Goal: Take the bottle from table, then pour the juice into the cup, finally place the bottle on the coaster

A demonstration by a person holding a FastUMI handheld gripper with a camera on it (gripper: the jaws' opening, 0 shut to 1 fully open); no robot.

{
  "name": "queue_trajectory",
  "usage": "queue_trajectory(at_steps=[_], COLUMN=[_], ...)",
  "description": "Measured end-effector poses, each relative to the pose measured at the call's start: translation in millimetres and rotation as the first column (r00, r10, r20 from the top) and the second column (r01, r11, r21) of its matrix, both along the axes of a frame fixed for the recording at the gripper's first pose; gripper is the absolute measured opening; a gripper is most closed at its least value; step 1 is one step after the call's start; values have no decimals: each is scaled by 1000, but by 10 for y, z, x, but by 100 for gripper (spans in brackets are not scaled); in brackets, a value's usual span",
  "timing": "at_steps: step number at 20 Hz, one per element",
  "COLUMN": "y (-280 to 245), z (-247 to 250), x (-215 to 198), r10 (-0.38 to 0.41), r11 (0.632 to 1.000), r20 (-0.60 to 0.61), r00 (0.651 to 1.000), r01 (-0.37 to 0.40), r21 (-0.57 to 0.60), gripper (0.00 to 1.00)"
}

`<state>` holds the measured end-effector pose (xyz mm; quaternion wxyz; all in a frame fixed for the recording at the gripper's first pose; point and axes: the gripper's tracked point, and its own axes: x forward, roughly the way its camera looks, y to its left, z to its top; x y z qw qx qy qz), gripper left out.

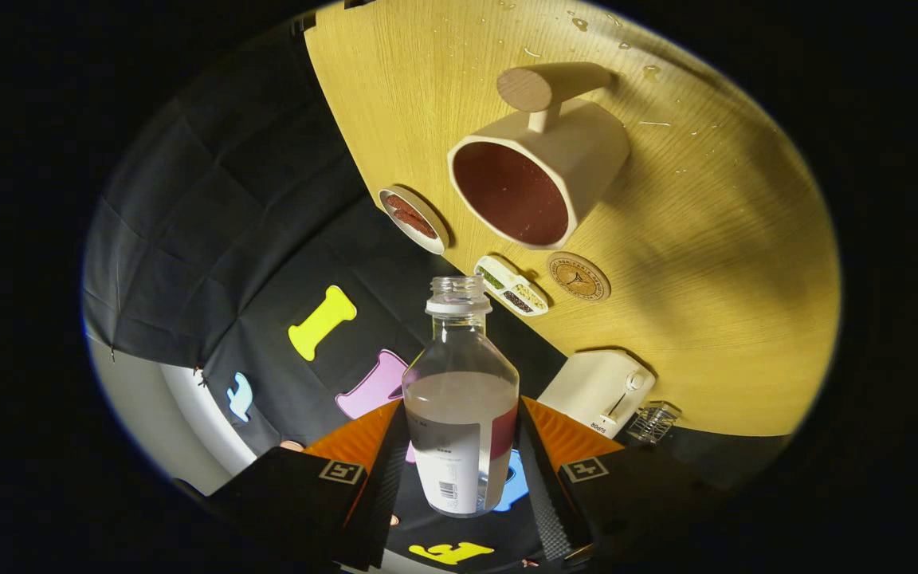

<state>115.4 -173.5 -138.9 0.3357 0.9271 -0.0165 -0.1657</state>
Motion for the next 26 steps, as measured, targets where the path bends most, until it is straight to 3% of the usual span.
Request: queue_trajectory(at_steps=[14, 19, 23, 26], y=[-35, 26, 201, 202], z=[-10, -138, -242, -249], x=[1, 26, 56, 40], r10=[-28, -15, 45, 55], r11=[999, 984, 920, 809], r20=[-3, -33, -75, -134], r00=[1000, 999, 996, 989], r01=[27, 9, -71, -123], r21=[-38, -177, -385, -575], gripper=[75, 75, 74, 75])
